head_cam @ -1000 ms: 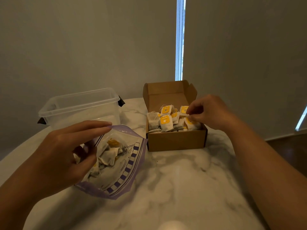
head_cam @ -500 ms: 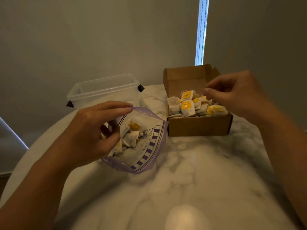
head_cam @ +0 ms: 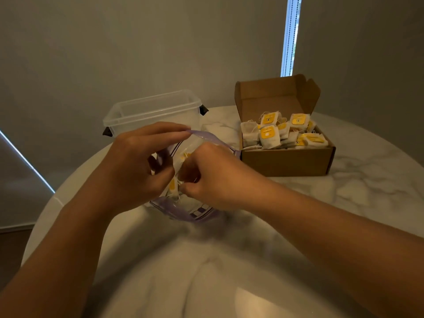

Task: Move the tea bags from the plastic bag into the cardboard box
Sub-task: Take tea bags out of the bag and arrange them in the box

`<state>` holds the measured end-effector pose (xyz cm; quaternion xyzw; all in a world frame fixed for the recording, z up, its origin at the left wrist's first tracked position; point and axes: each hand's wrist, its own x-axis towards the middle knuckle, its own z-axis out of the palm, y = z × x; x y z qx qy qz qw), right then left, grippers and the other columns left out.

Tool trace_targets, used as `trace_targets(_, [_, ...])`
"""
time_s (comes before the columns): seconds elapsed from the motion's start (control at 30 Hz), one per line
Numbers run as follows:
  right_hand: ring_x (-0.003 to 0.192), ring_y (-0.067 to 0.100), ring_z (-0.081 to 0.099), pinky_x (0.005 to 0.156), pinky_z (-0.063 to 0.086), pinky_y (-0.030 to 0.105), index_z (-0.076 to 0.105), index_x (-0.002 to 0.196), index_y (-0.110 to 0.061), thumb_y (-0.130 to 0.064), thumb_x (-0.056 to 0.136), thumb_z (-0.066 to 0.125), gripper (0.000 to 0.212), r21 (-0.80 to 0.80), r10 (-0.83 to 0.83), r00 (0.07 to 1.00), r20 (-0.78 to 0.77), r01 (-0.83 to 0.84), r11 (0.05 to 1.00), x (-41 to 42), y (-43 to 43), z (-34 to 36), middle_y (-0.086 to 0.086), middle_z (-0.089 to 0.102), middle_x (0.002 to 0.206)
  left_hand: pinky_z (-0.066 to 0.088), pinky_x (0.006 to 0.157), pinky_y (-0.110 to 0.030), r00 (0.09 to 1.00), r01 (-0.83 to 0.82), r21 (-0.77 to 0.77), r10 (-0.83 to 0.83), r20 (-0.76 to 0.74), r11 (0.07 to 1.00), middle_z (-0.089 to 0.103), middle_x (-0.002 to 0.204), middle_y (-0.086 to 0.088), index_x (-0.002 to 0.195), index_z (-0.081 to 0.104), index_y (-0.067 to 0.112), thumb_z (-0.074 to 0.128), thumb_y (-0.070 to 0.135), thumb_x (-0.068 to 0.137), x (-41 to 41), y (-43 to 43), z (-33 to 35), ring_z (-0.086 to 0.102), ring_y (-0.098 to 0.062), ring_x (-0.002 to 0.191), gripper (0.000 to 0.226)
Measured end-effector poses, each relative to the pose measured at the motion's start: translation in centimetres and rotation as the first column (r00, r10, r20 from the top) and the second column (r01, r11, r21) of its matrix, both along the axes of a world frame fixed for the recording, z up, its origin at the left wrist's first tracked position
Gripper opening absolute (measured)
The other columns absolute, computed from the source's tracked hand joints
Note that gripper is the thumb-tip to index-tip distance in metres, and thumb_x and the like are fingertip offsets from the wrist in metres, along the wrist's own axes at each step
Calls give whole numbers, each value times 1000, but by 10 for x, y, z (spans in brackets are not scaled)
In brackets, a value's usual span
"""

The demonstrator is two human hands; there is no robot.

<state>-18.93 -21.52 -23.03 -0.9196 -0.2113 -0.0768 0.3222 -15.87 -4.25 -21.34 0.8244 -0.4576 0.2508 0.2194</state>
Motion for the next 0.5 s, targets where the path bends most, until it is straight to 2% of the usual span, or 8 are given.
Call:
trace_targets(0.1, [81,23,64,75,57,40,71,94,-4,-16,82,70,17,-31,-87,996,-21,87,996,19,16,-10,11,69,89,56,60,-24,1000,1,-8,-1,0,1000,61,128,1,128,63,10,70,-12,74,1,0,-1,65,-16,78,58])
trace_targets(0.2, [82,23,64,76,58,40,66,98,-9,-16,80,73,20,-4,-132,989,-69,132,991,31,22,-20,7,66,91,55,59,-23,1000,-4,-9,5,22,1000,62,127,1,126,64,10,68,-12,75,1,0,-1,65,-18,78,56])
trace_targets(0.27, [81,21,64,72,57,35,65,91,-13,-16,80,72,14,32,-155,986,-64,157,987,37,25,-23,5,66,88,55,57,-24,1000,-4,-30,5,16,1000,62,127,2,126,64,10,67,-11,77,2,0,-1,65,-18,77,53])
trace_targets(0.3, [79,20,62,67,55,31,62,83,-15,-16,80,72,10,55,-163,985,-55,166,985,38,27,-24,3,64,85,55,57,-24,1000,-1,-39,2,9,999,62,127,3,126,64,11,65,-8,78,2,0,-1,64,-18,76,51])
trace_targets(0.4, [64,11,50,50,35,19,46,65,-23,-13,82,70,31,118,-178,982,-59,184,976,38,32,-26,-5,50,71,56,58,-23,1000,-5,-59,4,-13,998,62,126,6,126,64,13,60,3,77,2,1,-1,64,-16,75,51])
trace_targets(0.5, [62,10,47,49,32,19,46,65,-22,-8,84,68,32,112,-175,982,-69,182,977,35,35,-28,-3,49,70,56,59,-21,1000,-13,-71,12,-11,997,62,123,6,126,63,15,59,5,76,4,2,-2,63,-11,78,51])
